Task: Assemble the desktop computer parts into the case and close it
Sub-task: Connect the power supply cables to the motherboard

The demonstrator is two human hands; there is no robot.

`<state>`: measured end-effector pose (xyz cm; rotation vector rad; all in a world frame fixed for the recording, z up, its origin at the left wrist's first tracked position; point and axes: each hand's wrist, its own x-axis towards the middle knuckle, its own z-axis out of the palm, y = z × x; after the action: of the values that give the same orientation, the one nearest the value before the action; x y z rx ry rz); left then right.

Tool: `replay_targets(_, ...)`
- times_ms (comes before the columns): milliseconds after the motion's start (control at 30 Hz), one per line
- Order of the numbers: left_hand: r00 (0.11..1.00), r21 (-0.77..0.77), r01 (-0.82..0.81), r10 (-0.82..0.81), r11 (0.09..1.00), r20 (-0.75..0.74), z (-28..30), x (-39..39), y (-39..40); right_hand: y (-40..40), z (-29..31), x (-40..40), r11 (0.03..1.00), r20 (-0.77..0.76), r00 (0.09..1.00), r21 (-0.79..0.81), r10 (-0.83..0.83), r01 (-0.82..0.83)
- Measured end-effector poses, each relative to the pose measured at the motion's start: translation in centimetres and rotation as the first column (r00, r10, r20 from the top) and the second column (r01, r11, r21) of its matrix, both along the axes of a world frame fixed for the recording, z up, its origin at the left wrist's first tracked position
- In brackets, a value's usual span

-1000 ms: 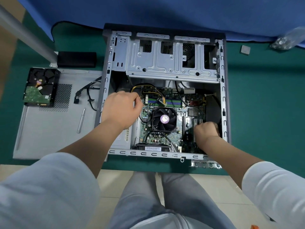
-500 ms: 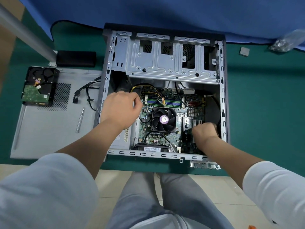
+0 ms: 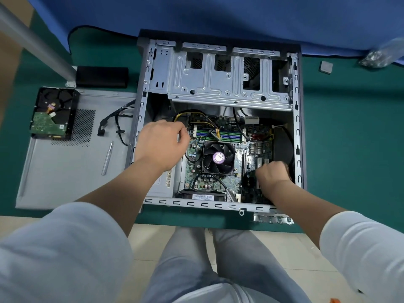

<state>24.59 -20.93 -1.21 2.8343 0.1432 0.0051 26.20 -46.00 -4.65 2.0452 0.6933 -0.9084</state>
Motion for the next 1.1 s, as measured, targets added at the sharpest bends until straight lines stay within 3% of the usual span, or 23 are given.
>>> replay_targets(233,1.0,-0.002,-0.003,0.003,1.0,0.006,0.0,0.0,0.1,-0.1,0.2,0.0,0.998,-0.042,0.997,-0.014,0.062,-0.063)
replay_targets(933,1.0,-0.019,-0.014,0.014,1.0,-0.021,0.2,-0.2,-0.1,0.0,0.6,-0.2,1.0,-0.047,0.999,0.002,0.011,-0.011)
replay_targets(1100,1.0,-0.016,-0.009,0.008,1.0,-0.028,0.1,-0.1,0.0,0.1,1.1,-0.2,0.989,-0.053,0.989,-0.051,0.135,-0.138)
